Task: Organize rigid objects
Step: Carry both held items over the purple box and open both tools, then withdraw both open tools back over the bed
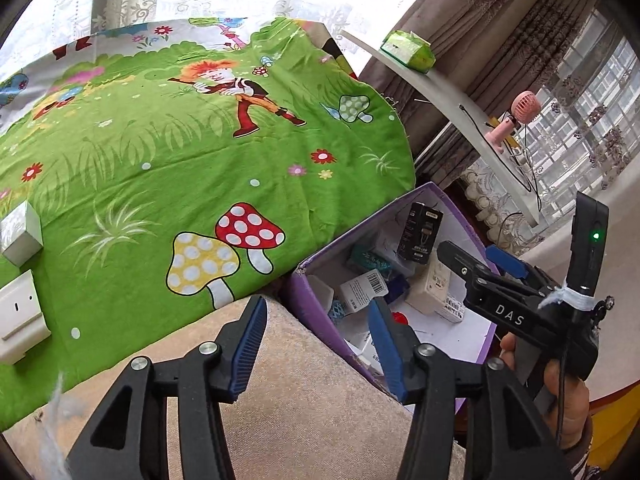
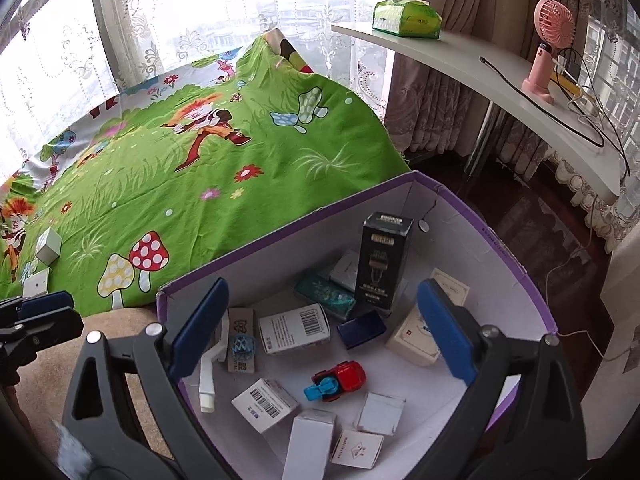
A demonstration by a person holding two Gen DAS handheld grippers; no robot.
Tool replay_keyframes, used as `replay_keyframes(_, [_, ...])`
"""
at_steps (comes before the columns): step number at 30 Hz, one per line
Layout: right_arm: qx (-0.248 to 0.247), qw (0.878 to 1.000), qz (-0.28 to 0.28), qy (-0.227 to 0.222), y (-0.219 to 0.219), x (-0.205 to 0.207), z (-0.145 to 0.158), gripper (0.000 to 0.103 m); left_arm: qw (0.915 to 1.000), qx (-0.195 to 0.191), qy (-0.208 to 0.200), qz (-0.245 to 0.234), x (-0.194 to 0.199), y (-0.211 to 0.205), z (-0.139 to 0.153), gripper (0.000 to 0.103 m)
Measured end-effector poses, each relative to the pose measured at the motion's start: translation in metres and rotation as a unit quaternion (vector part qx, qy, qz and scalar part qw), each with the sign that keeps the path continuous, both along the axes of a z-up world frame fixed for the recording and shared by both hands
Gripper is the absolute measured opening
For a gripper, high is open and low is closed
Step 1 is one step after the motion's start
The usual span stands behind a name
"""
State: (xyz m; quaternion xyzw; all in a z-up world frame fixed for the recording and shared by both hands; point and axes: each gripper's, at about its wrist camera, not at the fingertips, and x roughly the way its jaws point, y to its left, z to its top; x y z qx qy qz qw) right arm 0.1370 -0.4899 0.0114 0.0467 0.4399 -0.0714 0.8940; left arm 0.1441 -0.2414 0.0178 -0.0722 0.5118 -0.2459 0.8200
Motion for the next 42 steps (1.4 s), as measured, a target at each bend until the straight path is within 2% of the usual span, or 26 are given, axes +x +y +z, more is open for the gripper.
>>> replay_keyframes(3, [-0.019,1.0,-0.004,-0.003,0.004,0.001,0.003,0.097,0.9998,0.006,-0.005,0.016,0.001,0.008,0.001,0.054])
replay_keyframes(6, [-0.025,1.0,-0.003,-0.013,0.007,-0.001,0.008,0.097,0.9992,0.035,-0.004,0.02,0.002,0.01,0.0,0.054])
replay_keyframes(10, [-0.032,0.999,0.005,-0.026,0.014,-0.002,0.016,0.097,0.9981,0.045,-0.012,0.042,0.003,0.02,0.002,0.055])
replay_keyframes(14, [-0.048,0.998,0.011,-0.03,0.023,-0.002,0.021,0.097,0.9974,0.018,-0.005,0.07,0.004,0.04,0.002,0.055])
replay_keyframes(20, [-0.058,0.998,0.029,-0.022,0.037,-0.003,0.02,0.097,0.9945,0.015,0.011,0.103,0.009,0.06,-0.001,0.055])
replay_keyframes(23, [-0.042,0.998,0.035,-0.017,0.041,-0.001,0.019,0.097,0.9924,0.021,0.022,0.119,0.011,0.071,-0.004,0.062])
replay_keyframes(29, [-0.027,0.998,0.048,-0.012,0.049,0.001,0.016,0.097,0.9862,0.017,0.05,0.157,0.014,0.101,-0.013,0.065])
replay_keyframes(31, [-0.021,0.998,0.053,-0.011,0.053,0.002,0.016,0.097,0.9824,0.021,0.055,0.177,0.014,0.112,-0.015,0.071])
replay_keyframes(37, [-0.02,0.998,0.067,-0.006,0.067,0.006,0.014,0.097,0.9741,0.03,0.052,0.218,0.016,0.142,-0.016,0.085])
replay_keyframes(42, [-0.009,0.997,0.076,0.0,0.074,0.008,0.012,0.097,0.9687,0.046,0.05,0.239,0.017,0.171,-0.017,0.088])
